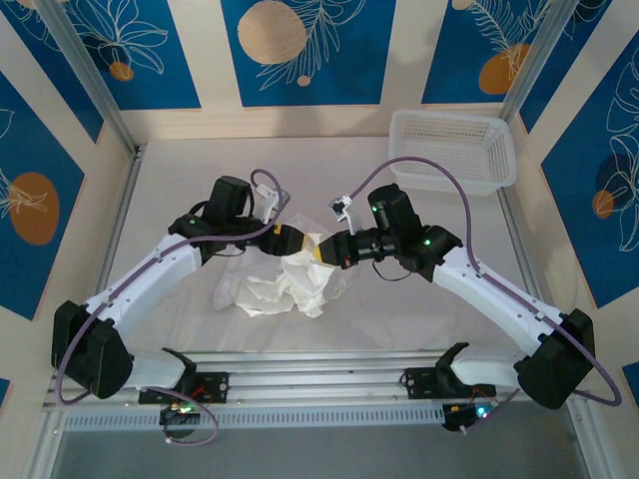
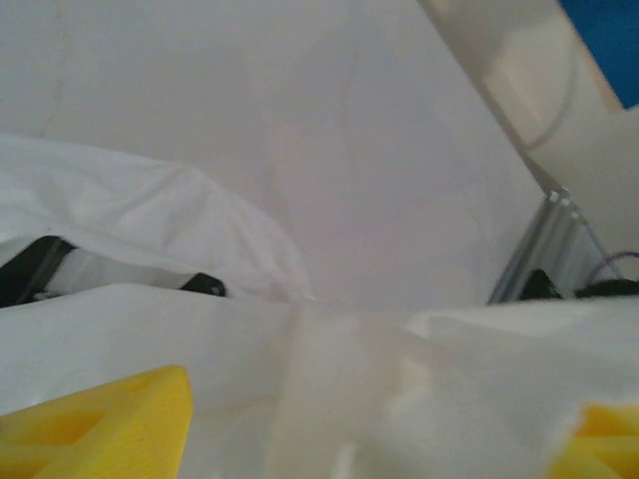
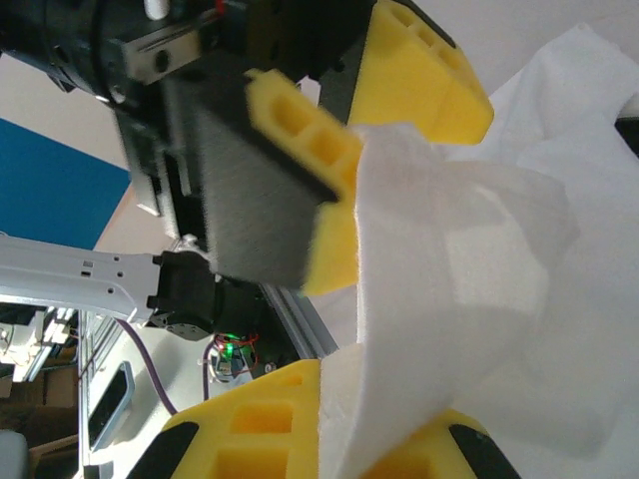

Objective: Fold the inside-out t-shirt

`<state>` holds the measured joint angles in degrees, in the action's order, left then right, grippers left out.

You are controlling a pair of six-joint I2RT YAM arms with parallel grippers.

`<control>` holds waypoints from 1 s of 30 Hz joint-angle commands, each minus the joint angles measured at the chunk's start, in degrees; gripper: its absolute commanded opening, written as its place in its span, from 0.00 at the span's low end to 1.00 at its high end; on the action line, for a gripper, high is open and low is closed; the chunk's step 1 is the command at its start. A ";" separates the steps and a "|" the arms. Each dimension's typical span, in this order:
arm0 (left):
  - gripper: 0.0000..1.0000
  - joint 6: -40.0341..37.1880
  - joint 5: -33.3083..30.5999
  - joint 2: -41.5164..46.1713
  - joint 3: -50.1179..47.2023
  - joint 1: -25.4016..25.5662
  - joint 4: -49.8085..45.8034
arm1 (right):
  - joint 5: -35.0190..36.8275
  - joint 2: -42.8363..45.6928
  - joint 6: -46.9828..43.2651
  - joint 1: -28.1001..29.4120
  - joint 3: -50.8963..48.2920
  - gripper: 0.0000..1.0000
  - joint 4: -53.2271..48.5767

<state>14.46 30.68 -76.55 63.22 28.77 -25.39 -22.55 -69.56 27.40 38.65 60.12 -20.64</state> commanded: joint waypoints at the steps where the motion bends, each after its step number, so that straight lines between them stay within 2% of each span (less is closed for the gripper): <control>1: 0.65 3.75 -8.12 -0.26 2.49 0.23 -0.12 | -1.43 0.04 -0.66 0.63 2.03 0.00 -0.65; 3: 0.56 7.05 -11.42 0.07 2.43 -0.18 0.37 | -1.43 0.10 -0.86 0.72 1.70 0.00 -1.10; 6: 0.38 11.20 -12.54 1.46 1.59 -1.64 1.66 | -1.09 0.46 -0.79 0.71 0.31 0.00 -1.42; 7: 0.30 12.12 -11.84 2.18 1.19 -2.21 2.43 | -0.91 0.78 -0.77 0.63 -0.31 0.00 -1.42; 9: 0.06 13.24 -8.18 3.10 0.44 -3.29 4.38 | -0.91 1.15 -0.84 0.63 -1.65 0.00 -1.44; 10: 0.00 13.66 -5.86 3.33 0.23 -3.74 5.39 | -0.90 1.20 -1.06 0.63 -2.20 0.00 -1.58; 15: 0.00 15.33 0.56 5.00 -0.44 -4.98 8.46 | 2.38 1.57 -2.42 0.39 -6.29 0.01 -2.71; 17: 0.00 15.20 1.97 5.98 -0.97 -5.37 9.87 | 6.01 1.99 -2.08 -0.18 -8.79 0.12 -2.65; 18: 0.00 14.85 2.44 6.43 -1.16 -5.43 10.36 | 6.96 2.18 -1.16 -0.78 -9.69 0.21 -2.35; 19: 0.00 14.44 3.07 6.70 -1.30 -5.48 10.71 | 6.21 2.47 -0.47 -1.64 -10.25 0.26 -1.89; 24: 0.00 12.70 5.12 6.54 -2.29 -5.47 10.40 | 5.92 5.49 0.58 -2.92 -8.28 0.34 -2.00; 27: 0.00 13.42 4.45 6.04 -3.14 -5.43 10.43 | 9.02 7.50 0.95 -2.97 -5.82 0.37 -3.28; 30: 0.00 14.27 2.96 5.68 -3.45 -5.47 10.62 | 15.14 10.23 2.75 -1.49 -5.16 0.35 -3.10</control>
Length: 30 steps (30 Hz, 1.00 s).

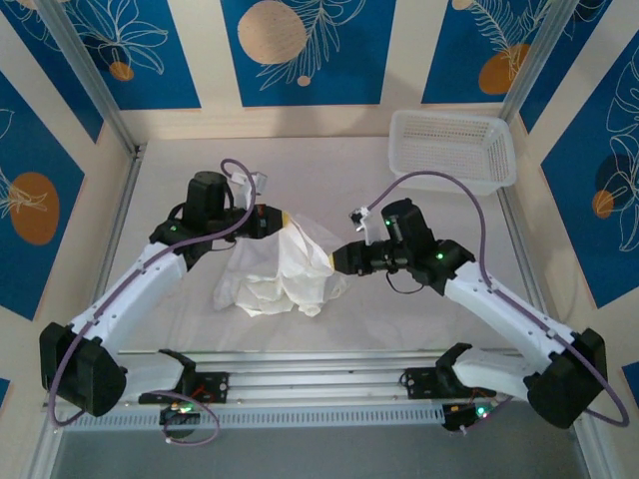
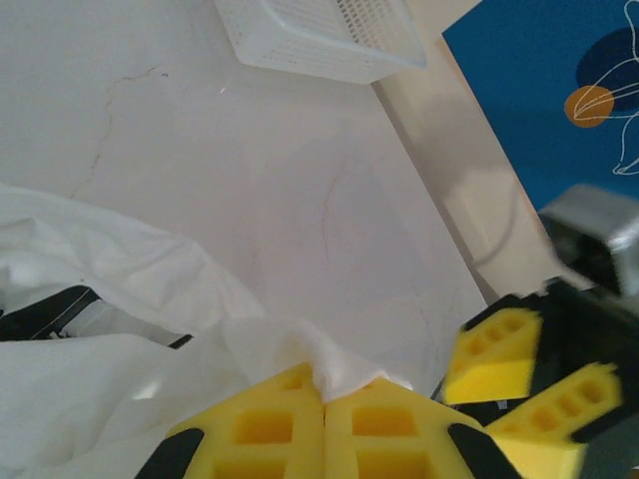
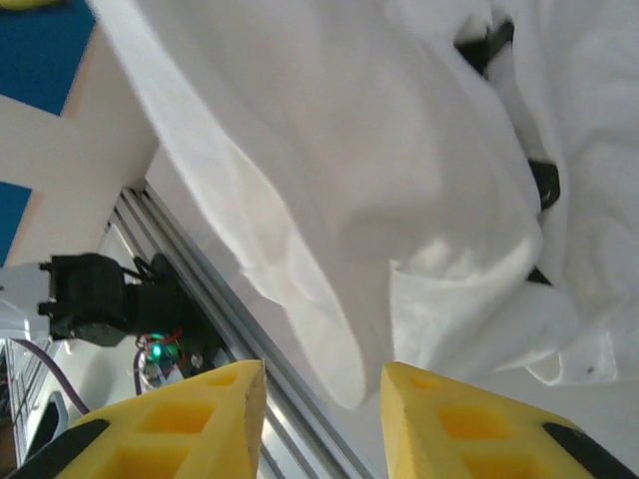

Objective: Fold the inside-out t-shirt

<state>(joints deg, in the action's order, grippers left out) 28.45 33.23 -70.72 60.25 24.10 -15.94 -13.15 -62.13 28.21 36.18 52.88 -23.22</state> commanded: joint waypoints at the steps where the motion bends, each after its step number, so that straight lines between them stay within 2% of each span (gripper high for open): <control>1: 0.00 0.32 -0.31 -0.18 -0.55 -0.75 1.17 | 8.35 3.84 3.14 2.38 1.69 0.31 0.39; 4: 0.00 0.38 -1.35 -0.39 -0.48 -0.75 1.10 | 16.48 4.36 10.04 8.48 1.75 0.17 2.13; 5: 0.00 0.44 -1.42 -0.57 -0.49 -0.80 1.13 | 17.70 3.46 12.24 10.17 2.45 0.15 1.98; 9: 0.00 0.85 -1.48 -1.19 -0.46 -0.80 0.98 | 16.83 -5.41 15.20 14.39 8.80 0.17 -1.24; 11: 0.00 0.90 -1.20 -1.26 -0.44 -0.74 0.85 | 18.27 -9.86 16.47 14.03 12.13 0.17 -5.32; 16: 0.00 0.32 -1.54 -0.70 -0.29 -0.73 -0.22 | 15.37 -16.93 15.75 12.02 15.87 0.22 -8.19; 22: 0.00 0.38 -1.86 -0.51 -0.57 -0.77 -0.18 | 15.20 -20.77 14.79 11.63 16.85 0.26 -9.92; 30: 0.00 -0.01 -2.11 -1.07 -0.23 -0.81 -0.58 | 12.17 -22.77 14.45 11.49 17.00 0.24 -7.62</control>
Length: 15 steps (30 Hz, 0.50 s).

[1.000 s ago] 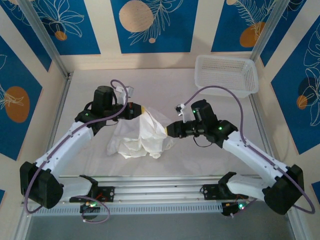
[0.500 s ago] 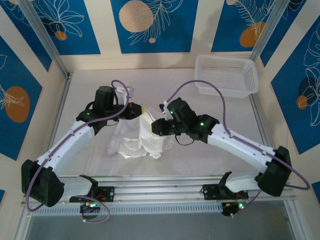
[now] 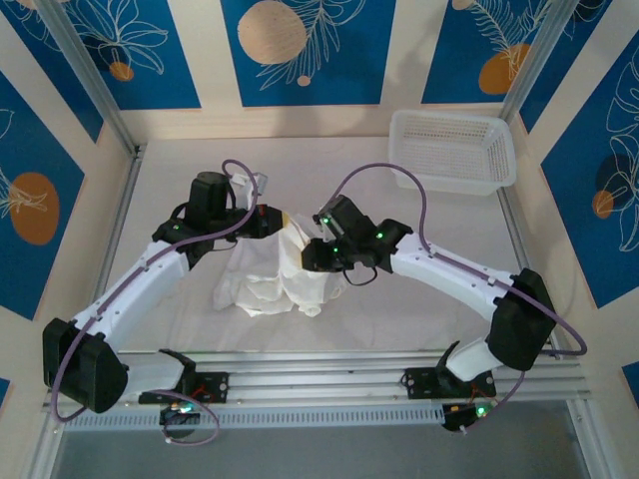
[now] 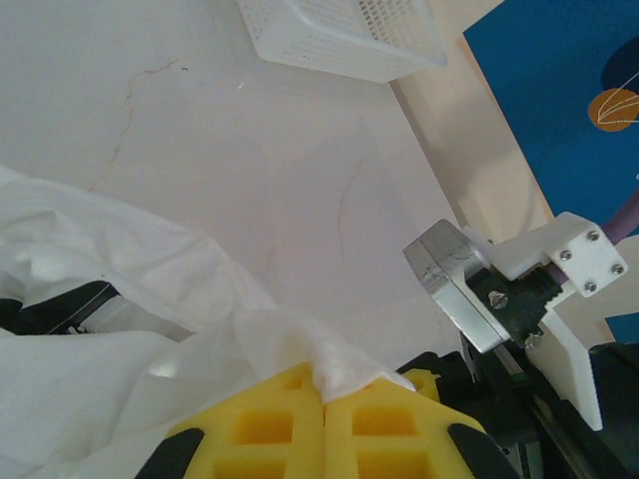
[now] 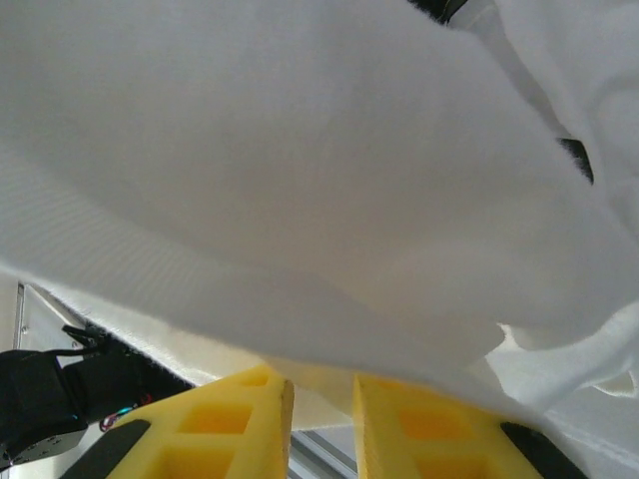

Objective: Fold the inside-out t-shirt

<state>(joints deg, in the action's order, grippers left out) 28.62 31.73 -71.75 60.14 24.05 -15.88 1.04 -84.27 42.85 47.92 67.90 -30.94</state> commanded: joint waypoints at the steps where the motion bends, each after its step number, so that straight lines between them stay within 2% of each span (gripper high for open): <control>1: 0.00 -0.20 -0.80 0.04 -0.17 -0.76 -0.72 | -2.10 -0.65 -0.62 -0.29 2.11 0.24 -0.12; 10: 0.00 -0.01 -0.34 -0.15 -0.73 -0.81 0.05 | -1.24 -1.18 -3.58 -0.81 3.27 0.34 0.28; 12: 0.00 -0.06 -0.43 0.07 -0.81 -0.80 -0.04 | -1.08 -1.98 -3.67 -1.06 3.37 0.28 0.87; 15: 0.00 -0.48 -1.04 0.60 -0.90 -0.84 -0.76 | -0.99 -2.40 -3.37 -1.43 3.77 0.12 0.62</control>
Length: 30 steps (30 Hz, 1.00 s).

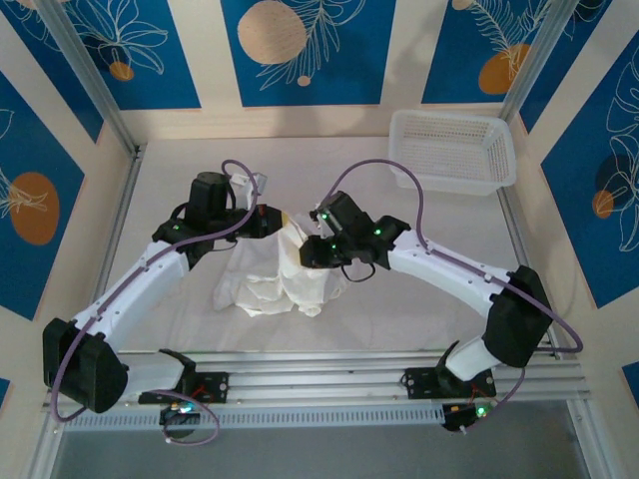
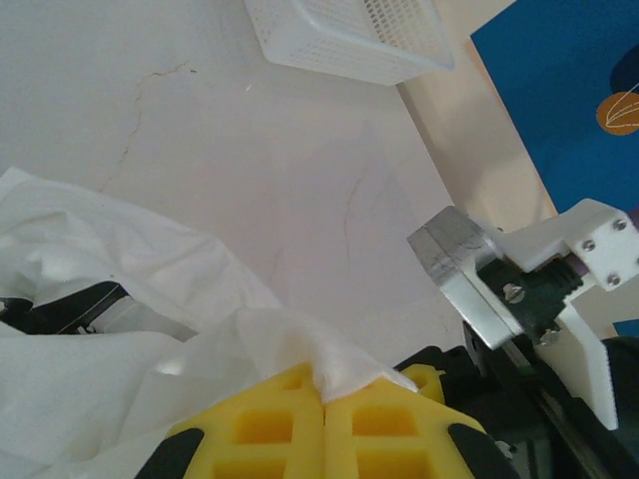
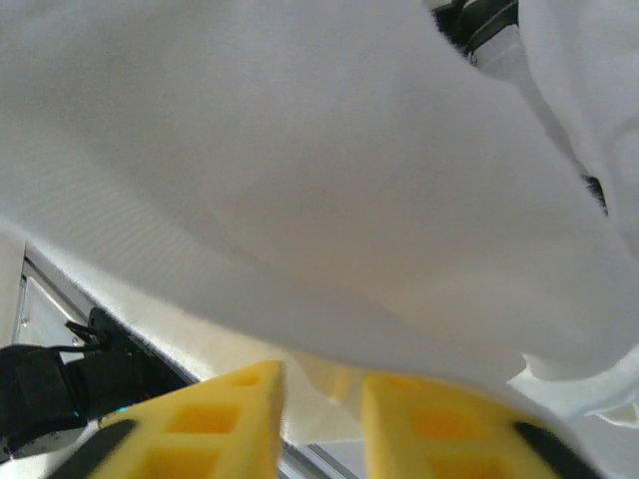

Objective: Fold the inside-out t-shirt

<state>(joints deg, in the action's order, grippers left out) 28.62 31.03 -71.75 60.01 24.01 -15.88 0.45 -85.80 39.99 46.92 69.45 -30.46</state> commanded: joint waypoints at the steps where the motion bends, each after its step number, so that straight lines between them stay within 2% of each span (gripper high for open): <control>1: 0.00 -0.88 -0.78 0.69 -0.77 -0.80 -1.36 | -0.44 -0.42 -0.62 -0.51 2.18 0.07 0.22; 3: 0.00 -1.44 -2.12 0.66 -0.69 -0.92 -2.66 | -1.14 0.69 -0.95 -0.61 2.33 0.00 0.07; 6: 0.00 -2.87 -3.89 -0.70 -0.16 -1.82 -5.17 | -4.87 2.98 -1.23 -1.36 3.12 0.00 -0.44; 9: 0.00 -4.25 -3.85 -3.54 0.45 -2.72 -5.03 | -11.97 5.38 -0.35 -3.14 3.15 0.00 1.46; 13: 0.01 -2.43 -3.43 -6.23 0.70 -3.36 -1.55 | -21.14 5.48 1.85 -6.30 4.39 0.00 3.33; 15: 0.08 -1.92 -3.62 -6.39 0.94 -3.56 -0.36 | -23.72 4.87 3.00 -7.54 4.88 0.00 4.05; 19: 0.35 -2.52 -4.40 -4.03 0.67 -4.36 -0.42 | -26.67 3.47 4.04 -9.45 6.23 0.00 4.62; 24: 0.55 -5.84 -4.28 2.67 -1.47 -4.60 -3.39 | -32.35 0.39 0.29 -12.76 11.27 0.00 -0.35; 27: 0.62 -4.56 -1.86 8.35 -4.70 -3.58 -1.97 | -32.92 -1.72 -2.45 -14.61 16.08 0.00 -6.03; 30: 0.66 -5.58 -3.18 13.81 -8.14 2.09 0.58 | -32.59 -2.83 -3.00 -15.69 18.50 0.00 -7.45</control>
<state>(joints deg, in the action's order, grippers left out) 24.91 26.87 -61.23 54.19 22.22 -17.17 -29.12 -87.96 39.35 32.08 84.86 -33.21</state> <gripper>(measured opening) 0.658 0.060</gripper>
